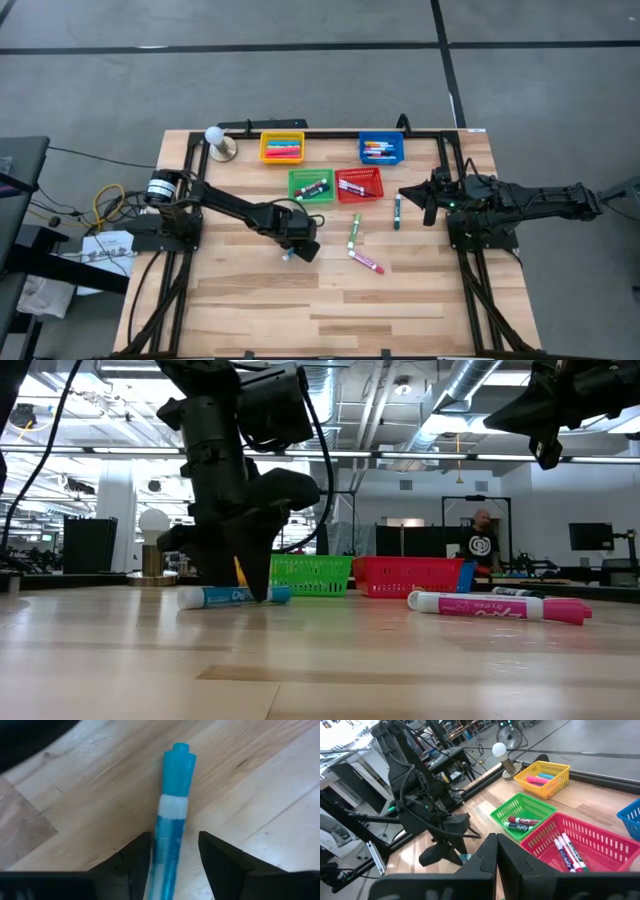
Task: Pick & Place Markers
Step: Put the large light blue marker into the green bin
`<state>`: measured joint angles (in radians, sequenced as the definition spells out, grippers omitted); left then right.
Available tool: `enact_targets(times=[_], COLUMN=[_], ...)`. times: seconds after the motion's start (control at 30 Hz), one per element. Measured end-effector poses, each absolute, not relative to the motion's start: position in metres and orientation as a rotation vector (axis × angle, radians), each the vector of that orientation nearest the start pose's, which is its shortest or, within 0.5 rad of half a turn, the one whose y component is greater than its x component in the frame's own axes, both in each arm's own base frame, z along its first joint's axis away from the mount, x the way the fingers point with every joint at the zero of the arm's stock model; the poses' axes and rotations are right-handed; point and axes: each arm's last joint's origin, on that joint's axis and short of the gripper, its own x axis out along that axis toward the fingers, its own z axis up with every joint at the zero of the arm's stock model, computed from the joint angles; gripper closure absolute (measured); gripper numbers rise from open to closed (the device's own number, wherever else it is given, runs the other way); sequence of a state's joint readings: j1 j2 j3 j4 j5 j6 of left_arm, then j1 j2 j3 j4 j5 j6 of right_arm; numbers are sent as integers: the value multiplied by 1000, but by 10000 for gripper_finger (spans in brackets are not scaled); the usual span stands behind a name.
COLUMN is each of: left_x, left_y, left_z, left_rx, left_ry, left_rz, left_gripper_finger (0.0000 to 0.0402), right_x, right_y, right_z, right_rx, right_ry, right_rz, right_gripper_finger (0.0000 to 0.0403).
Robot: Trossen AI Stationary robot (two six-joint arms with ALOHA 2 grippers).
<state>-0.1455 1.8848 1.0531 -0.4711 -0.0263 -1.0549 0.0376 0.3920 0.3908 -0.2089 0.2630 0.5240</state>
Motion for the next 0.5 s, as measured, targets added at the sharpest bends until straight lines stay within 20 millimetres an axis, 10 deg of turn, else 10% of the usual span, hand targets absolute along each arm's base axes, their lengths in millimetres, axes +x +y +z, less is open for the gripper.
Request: enact_targets(times=[0.5], left_x=[332], left_y=[-46], left_z=[119], left_rx=[-765], left_ry=[1201], left_rz=[607], left_gripper_finger=[312], right_x=[115], right_y=[-3], right_z=[244], right_rx=[488], right_ry=[145], right_rz=[-274], right_gripper_finger=[403])
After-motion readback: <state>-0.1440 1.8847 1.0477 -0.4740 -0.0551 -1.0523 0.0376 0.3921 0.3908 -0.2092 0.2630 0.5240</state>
